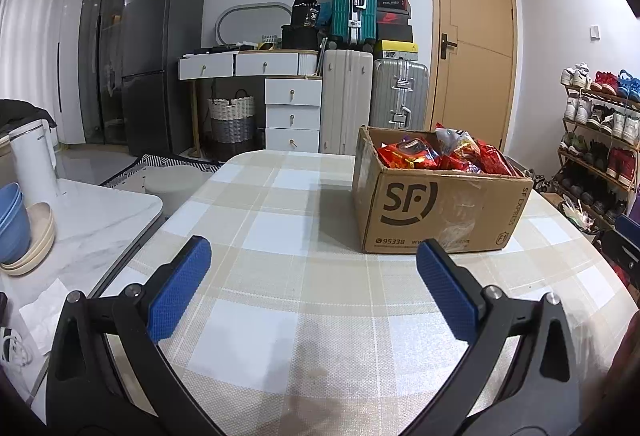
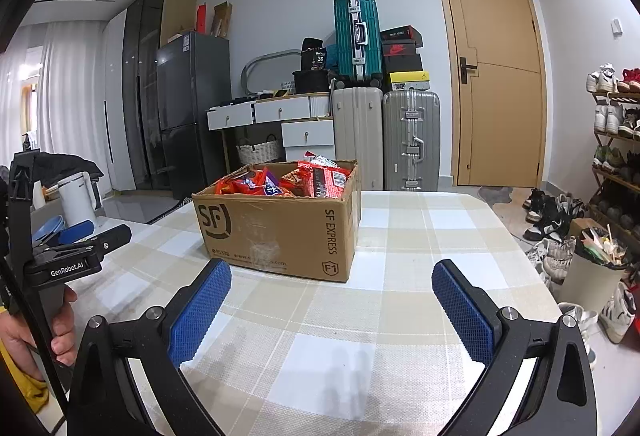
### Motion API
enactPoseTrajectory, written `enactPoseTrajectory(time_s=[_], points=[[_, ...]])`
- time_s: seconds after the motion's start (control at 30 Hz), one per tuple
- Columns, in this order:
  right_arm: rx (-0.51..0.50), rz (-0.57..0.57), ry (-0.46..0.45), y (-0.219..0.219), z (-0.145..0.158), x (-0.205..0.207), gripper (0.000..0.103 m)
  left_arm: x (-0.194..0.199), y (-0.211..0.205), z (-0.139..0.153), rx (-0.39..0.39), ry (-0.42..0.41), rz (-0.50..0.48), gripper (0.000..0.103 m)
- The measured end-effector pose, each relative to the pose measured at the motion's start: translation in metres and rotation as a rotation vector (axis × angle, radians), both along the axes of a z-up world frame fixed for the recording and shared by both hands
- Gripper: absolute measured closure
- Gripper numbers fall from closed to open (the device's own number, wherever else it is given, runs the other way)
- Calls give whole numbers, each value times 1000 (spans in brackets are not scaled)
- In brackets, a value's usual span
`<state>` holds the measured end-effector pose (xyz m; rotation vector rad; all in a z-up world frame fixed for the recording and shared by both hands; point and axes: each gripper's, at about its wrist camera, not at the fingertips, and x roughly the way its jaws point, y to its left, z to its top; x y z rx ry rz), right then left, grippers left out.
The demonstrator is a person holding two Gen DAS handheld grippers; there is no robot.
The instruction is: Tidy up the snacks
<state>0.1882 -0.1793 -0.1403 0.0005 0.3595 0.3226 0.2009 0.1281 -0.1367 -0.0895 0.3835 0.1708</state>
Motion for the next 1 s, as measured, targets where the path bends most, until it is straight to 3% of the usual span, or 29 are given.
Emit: enactPoseTrajectory(time_s=[1.0], points=[[1,3,2,-2,0,0,1,-6,-6,0,4,-9,12,0]])
